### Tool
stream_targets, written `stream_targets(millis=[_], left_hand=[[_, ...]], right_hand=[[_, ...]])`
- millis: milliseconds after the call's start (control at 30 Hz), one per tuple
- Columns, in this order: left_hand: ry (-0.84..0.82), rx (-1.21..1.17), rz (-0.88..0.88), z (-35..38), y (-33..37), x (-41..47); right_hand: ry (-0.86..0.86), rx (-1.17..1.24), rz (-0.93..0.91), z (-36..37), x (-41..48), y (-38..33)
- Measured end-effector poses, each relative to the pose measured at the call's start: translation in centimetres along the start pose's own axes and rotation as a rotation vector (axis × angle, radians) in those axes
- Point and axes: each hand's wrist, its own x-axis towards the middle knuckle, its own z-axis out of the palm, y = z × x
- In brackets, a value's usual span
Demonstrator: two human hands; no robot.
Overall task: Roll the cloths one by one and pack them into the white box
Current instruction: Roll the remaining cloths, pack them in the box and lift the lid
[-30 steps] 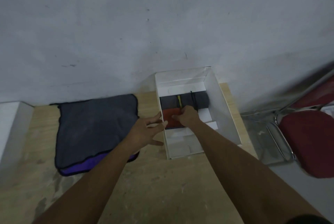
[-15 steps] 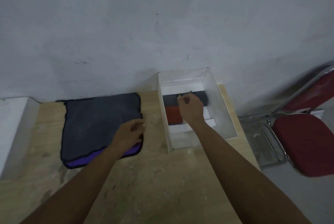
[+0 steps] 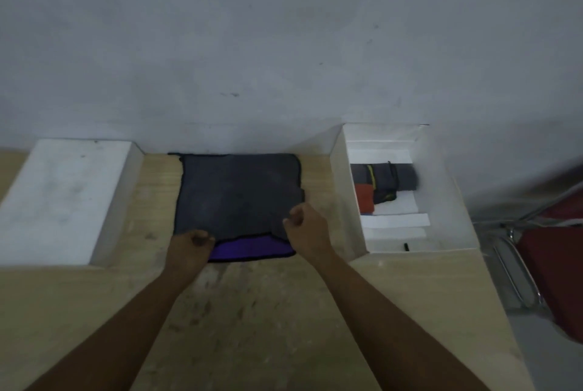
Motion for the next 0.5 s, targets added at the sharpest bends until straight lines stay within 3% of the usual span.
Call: stream_targets(millis=[100, 200, 333, 500], left_hand=[[-0.012, 0.082, 0.006, -1.2, -1.7, 1.0], [-0.086, 0.170, 0.130, -1.7, -2.6, 1.9], [-0.177, 0.354, 0.245, -2.0, -4.3, 3.3], [-0.195, 0.454, 0.382, -3.0, -4.8, 3.6]], right_hand=[[-0.058, -0.129, 0.103, 2.2, 0.4, 1.8], [-0.111, -0.247, 0.131, 3.4, 0.8, 2.7], [-0.108, -0.390, 0.076, 4.1, 1.0, 3.2], [0.028, -0.477, -0.054, 4.4, 1.0, 3.8]])
